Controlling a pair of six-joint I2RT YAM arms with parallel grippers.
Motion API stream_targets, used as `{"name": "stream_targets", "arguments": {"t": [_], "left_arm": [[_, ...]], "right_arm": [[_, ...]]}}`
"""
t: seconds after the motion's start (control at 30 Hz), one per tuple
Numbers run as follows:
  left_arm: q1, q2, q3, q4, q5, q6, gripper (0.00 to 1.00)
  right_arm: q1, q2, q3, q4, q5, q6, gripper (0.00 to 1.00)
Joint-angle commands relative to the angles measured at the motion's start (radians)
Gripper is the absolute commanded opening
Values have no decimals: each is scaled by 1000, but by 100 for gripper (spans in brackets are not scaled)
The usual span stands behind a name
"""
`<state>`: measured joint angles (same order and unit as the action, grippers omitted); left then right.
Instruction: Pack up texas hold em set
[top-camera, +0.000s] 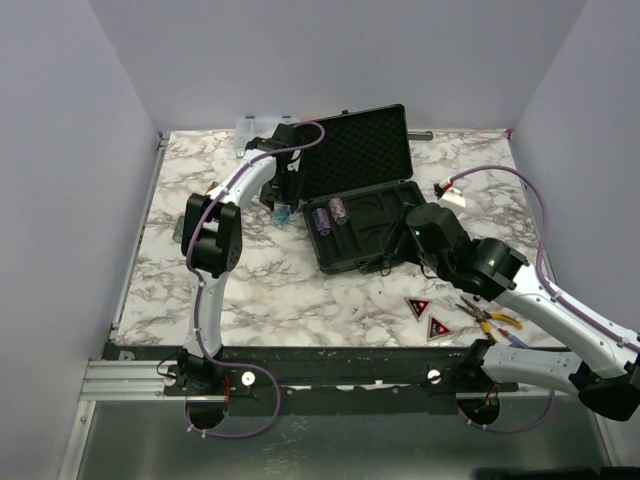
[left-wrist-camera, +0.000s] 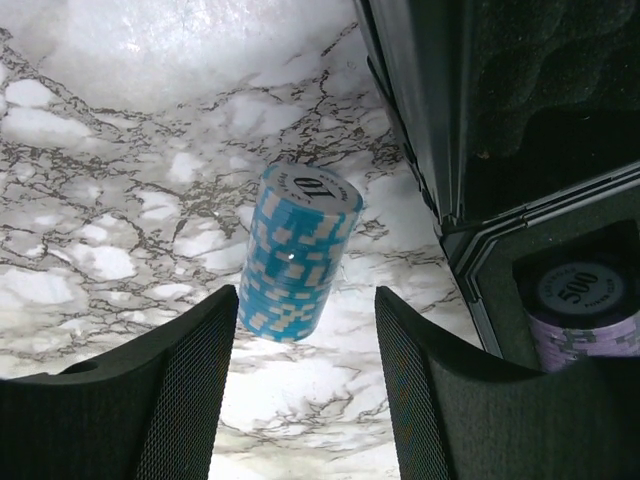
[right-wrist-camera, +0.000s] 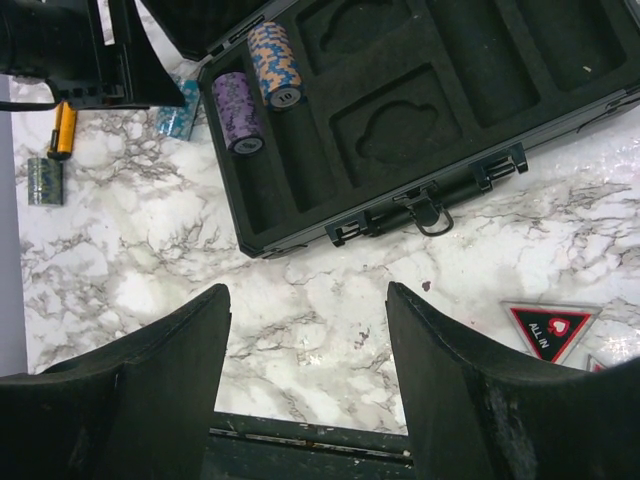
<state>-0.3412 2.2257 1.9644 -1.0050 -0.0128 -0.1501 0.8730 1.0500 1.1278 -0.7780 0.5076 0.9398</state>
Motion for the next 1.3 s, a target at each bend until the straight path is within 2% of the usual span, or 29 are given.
{"name": "stream_targets", "arguments": {"t": [0.0,0.1,0.17,0.27,0.4,0.57,0.83,1.1,1.27], "left_arm": [[-10,32,48,-91,-14,-7,55],[-13,80,120,-201,-2,-20,55],[-13,73,95,-231,0,-35,57],[-6,33,24,-193,11,-52,60],[6,35,40,-199,92,-49,61],[5,-26,-13,-141,115,-47,60],[5,-255,-80,-110,110,-59,68],[9,-539,-291,-77,48,-91,72],[60,-749,-453,-68,-5,-156,73]], "right_arm": [[-2,-2,22,3,13,-10,67],[-2,4,28,0,9,-11,68],[-2,6,35,-8,11,-7,67],[-2,-9,25,-11,18,6,67],[-2,-24,6,1,13,17,67],[-2,-10,13,23,-14,1,67],[-2,46,33,160,-103,-104,68],[-2,306,168,324,-247,-181,68],[-2,490,268,381,-319,-178,68]]}}
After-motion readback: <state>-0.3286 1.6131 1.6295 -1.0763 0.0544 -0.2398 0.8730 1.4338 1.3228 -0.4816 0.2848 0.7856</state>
